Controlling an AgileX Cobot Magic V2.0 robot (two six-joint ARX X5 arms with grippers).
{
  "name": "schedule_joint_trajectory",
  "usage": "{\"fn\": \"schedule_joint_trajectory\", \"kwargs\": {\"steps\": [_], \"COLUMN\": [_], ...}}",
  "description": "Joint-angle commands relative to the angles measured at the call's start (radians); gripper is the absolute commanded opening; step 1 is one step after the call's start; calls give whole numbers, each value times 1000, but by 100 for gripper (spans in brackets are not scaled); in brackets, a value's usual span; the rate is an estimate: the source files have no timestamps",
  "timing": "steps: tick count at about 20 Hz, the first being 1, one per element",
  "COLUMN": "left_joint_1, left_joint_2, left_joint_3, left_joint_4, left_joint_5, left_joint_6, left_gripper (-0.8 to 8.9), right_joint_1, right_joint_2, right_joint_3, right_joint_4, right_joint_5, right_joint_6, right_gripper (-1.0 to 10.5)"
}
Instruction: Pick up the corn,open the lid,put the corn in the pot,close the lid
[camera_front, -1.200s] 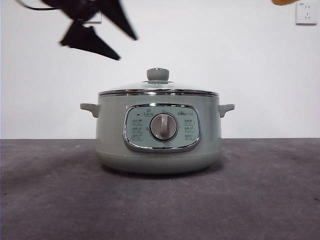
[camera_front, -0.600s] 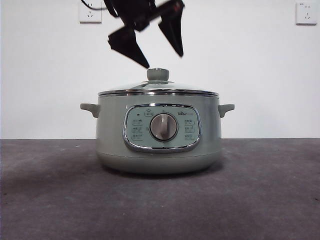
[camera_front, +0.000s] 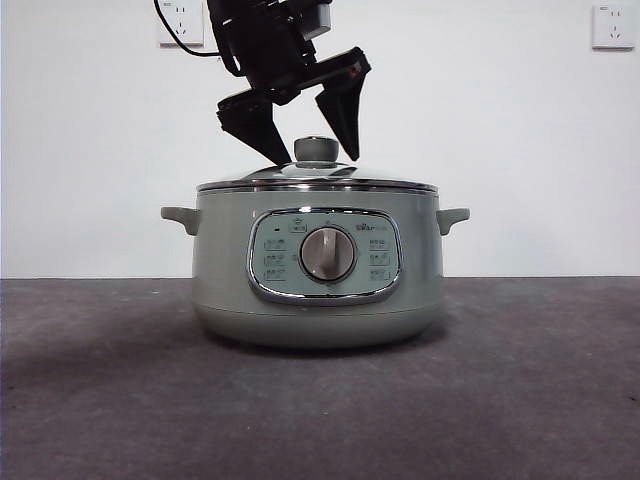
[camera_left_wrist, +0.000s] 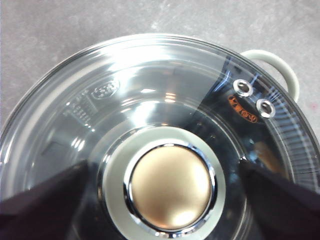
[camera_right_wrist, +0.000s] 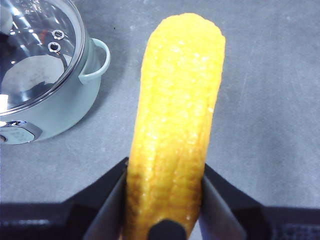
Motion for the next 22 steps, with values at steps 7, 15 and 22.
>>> {"fn": "schedule_joint_trajectory", "kwargs": {"steps": [7, 15, 22], "left_joint_1": [-39, -43, -32], "left_joint_2": [5, -11, -127], "left_joint_3": [-2, 6, 50], "left_joint_4": [-2, 5, -4], "left_joint_5": [-49, -55, -68], "left_joint_6": [5, 18, 46], "left_gripper": [178, -9, -9], "right_joint_1": [-1, -1, 2], "right_joint_2": [-2, 1, 83], "right_joint_3": [-11, -11, -10], "right_joint_4": [1, 1, 78], "right_joint_5": [-1, -1, -92], "right_joint_6": [-4, -4, 23], "right_gripper": [-10, -11, -11]}}
